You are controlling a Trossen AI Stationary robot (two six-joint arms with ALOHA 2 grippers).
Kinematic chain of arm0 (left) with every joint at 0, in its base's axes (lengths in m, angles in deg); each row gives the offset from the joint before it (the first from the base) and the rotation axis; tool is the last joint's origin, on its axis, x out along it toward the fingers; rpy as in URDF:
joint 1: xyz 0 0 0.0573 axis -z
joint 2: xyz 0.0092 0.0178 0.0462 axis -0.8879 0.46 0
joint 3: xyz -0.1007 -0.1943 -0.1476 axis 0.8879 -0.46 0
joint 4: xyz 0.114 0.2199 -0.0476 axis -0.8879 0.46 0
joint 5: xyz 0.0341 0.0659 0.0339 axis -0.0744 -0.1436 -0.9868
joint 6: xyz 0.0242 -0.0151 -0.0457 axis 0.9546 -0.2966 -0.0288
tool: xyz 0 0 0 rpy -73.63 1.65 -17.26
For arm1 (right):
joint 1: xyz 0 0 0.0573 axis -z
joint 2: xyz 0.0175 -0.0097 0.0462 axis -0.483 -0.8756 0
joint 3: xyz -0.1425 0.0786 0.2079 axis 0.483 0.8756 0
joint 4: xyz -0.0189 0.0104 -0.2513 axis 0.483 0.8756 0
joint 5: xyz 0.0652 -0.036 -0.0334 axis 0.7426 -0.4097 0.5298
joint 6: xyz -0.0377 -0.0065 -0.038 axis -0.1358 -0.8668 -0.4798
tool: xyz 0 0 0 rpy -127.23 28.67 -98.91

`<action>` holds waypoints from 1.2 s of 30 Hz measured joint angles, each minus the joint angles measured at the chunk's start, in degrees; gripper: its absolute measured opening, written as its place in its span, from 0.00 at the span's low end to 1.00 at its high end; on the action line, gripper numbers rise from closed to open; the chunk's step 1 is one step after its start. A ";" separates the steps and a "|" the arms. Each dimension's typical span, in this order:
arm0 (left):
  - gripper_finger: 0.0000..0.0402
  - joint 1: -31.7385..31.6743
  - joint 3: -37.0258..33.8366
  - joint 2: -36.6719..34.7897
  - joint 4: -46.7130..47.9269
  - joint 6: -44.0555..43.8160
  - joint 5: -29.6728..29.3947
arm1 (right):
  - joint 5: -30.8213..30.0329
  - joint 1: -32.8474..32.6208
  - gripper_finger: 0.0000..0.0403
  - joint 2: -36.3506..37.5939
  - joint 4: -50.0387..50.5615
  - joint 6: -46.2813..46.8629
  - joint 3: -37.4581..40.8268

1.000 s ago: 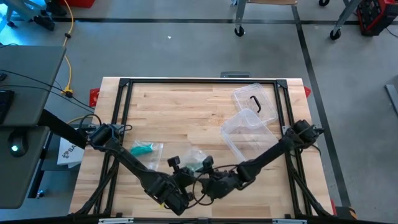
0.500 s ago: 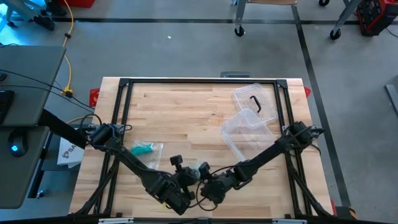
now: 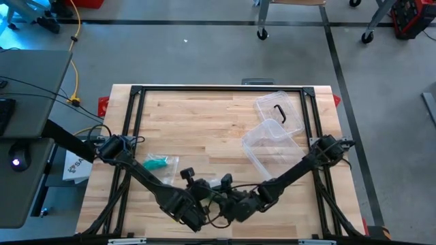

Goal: Roll bandage
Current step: Open the transparent zip bag, then put the rolled green bandage into the transparent zip bag

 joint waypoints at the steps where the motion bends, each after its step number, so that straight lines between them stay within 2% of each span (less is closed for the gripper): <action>1: 0.00 0.02 0.00 0.00 1.94 -1.21 0.17 | 0.40 -0.19 0.54 0.00 2.03 1.27 -0.99; 5: 0.00 0.67 0.02 0.00 11.45 -7.74 0.32 | 4.02 -1.13 0.56 0.02 10.64 7.40 -5.95; 10: 0.00 1.27 0.02 0.00 22.65 -15.58 2.09 | 13.93 -1.14 0.64 0.24 20.66 15.74 -10.97; 16: 0.00 2.34 0.02 0.00 25.33 -17.87 4.42 | 18.53 1.84 0.70 0.22 30.54 20.69 -9.69; 20: 0.00 2.87 0.02 0.00 25.62 -18.56 4.90 | 19.33 5.32 0.70 0.11 30.71 20.99 -6.68; 25: 0.00 3.52 0.02 0.00 25.67 -19.08 4.94 | 27.75 10.20 0.70 0.11 25.79 19.47 -1.78; 28: 0.00 4.05 0.02 0.00 25.74 -19.93 4.94 | 30.64 11.83 0.70 0.11 24.69 20.53 0.95; 32: 0.00 4.69 0.02 0.00 25.58 -20.82 4.86 | 33.32 11.73 0.61 0.12 20.03 25.20 3.52; 36: 0.00 5.11 0.02 0.00 25.28 -21.09 4.82 | 33.54 9.90 0.43 0.11 16.81 25.92 4.02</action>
